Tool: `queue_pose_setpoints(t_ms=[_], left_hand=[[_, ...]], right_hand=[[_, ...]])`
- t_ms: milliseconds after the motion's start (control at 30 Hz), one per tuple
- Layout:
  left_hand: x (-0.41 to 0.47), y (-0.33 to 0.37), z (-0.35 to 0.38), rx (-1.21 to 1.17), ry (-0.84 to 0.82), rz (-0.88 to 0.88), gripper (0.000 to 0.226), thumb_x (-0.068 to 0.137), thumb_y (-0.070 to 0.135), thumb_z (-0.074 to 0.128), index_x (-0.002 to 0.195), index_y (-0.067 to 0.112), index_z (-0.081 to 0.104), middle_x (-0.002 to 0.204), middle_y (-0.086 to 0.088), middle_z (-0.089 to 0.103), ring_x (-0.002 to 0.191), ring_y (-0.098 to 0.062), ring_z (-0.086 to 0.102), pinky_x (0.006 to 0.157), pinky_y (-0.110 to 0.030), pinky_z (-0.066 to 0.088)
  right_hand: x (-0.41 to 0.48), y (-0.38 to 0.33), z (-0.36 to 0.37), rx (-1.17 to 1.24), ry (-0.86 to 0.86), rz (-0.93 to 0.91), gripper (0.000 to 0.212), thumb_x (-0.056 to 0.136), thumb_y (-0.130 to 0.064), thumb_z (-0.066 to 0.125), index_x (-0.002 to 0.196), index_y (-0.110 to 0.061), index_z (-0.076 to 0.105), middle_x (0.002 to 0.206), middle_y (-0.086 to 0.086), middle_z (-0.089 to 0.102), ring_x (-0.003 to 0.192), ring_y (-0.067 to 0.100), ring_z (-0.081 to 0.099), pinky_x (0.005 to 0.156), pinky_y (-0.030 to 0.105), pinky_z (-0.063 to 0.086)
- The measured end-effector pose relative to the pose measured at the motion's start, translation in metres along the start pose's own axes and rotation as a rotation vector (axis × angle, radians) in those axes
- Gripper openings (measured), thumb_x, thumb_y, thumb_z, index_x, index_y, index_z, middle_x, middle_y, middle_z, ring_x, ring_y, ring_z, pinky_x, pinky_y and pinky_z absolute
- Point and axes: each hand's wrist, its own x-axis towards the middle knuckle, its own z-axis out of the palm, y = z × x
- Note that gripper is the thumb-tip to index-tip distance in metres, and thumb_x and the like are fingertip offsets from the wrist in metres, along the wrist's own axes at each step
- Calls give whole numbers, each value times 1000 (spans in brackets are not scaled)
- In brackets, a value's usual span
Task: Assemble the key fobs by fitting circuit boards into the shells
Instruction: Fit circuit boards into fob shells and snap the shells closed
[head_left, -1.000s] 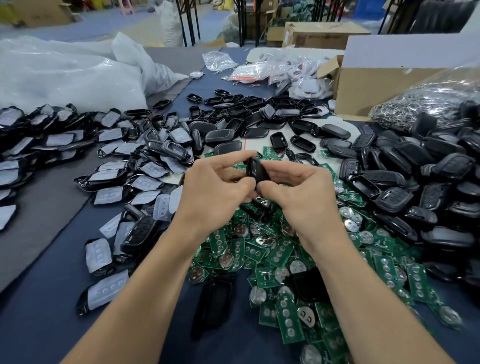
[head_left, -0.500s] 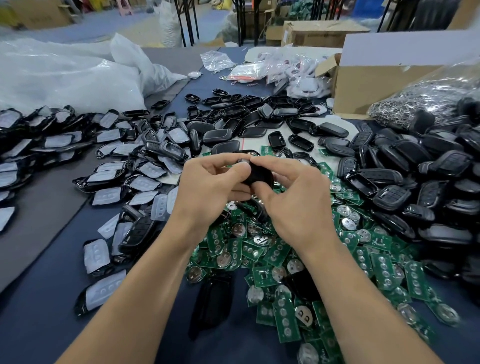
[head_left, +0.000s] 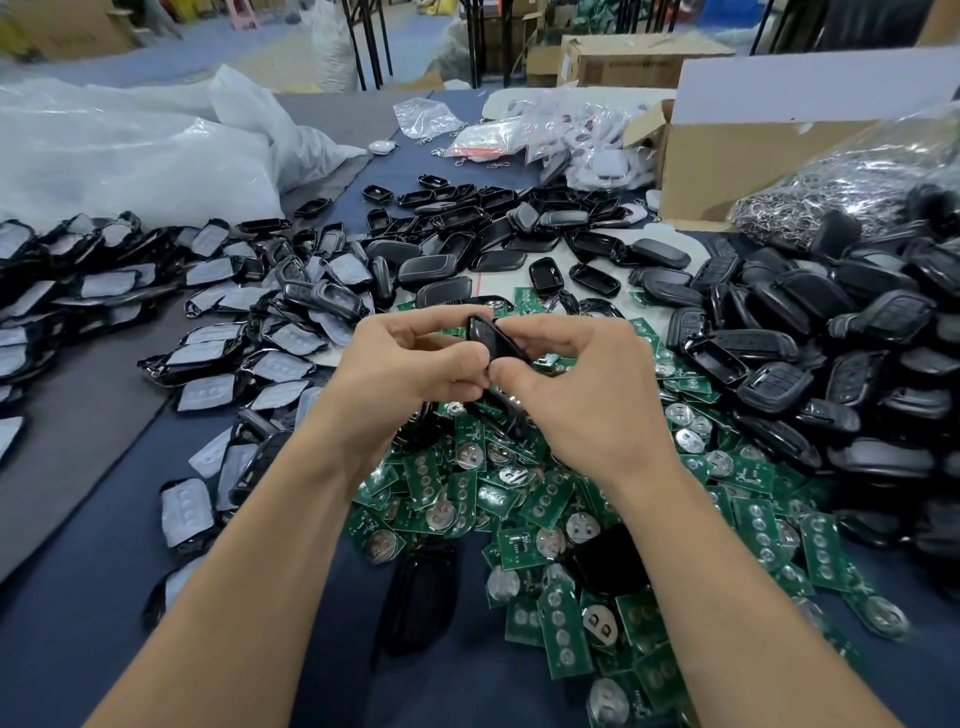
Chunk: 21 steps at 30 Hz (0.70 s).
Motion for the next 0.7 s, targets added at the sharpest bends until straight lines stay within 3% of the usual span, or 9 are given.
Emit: queue_pose_setpoints(t_ms=[100, 233, 300, 400, 567, 700], left_hand=[[0, -2, 0, -39, 3, 5, 32, 76, 19, 82, 108, 21, 82, 96, -11, 80, 88, -20, 76, 77, -26, 62], [1, -3, -3, -51, -36, -1, 31, 76, 21, 81, 107, 24, 83, 112, -18, 77, 94, -20, 76, 79, -26, 62], [1, -3, -6, -38, -68, -4, 34, 77, 19, 82, 111, 21, 82, 108, -19, 78, 88, -19, 76, 77, -25, 61], [3, -4, -10, -23, -98, -4, 35, 77, 16, 82, 112, 15, 82, 79, -11, 75, 67, -15, 68, 69, -25, 60], [3, -5, -6, 21, -96, 19, 33, 75, 13, 82, 108, 17, 83, 66, -8, 69, 59, -16, 65, 65, -25, 59], [2, -4, -6, 29, -105, 17, 31, 75, 13, 82, 106, 20, 84, 70, -7, 70, 63, -16, 68, 67, -25, 60]], right_hand=[[1, 2, -1, 83, -39, 42, 31, 80, -19, 86, 108, -31, 82, 90, -25, 77, 91, -12, 69, 83, 6, 52], [3, 4, -3, 172, -70, 113, 31, 79, -16, 87, 107, -27, 82, 92, -18, 79, 93, -4, 73, 88, 23, 60], [3, 4, -4, 182, -85, 137, 32, 77, -14, 88, 106, -27, 83, 93, -17, 79, 94, 0, 74, 89, 31, 61], [4, 5, -7, 182, -117, 161, 33, 74, -12, 89, 103, -27, 84, 89, -14, 80, 91, 3, 75, 87, 37, 63], [3, 6, -8, 156, -109, 174, 34, 69, -15, 91, 100, -28, 84, 86, -14, 80, 87, 1, 75, 85, 31, 63], [0, 4, -6, 84, -41, 148, 34, 68, -18, 91, 97, -34, 83, 86, -24, 77, 84, -8, 72, 75, 8, 55]])
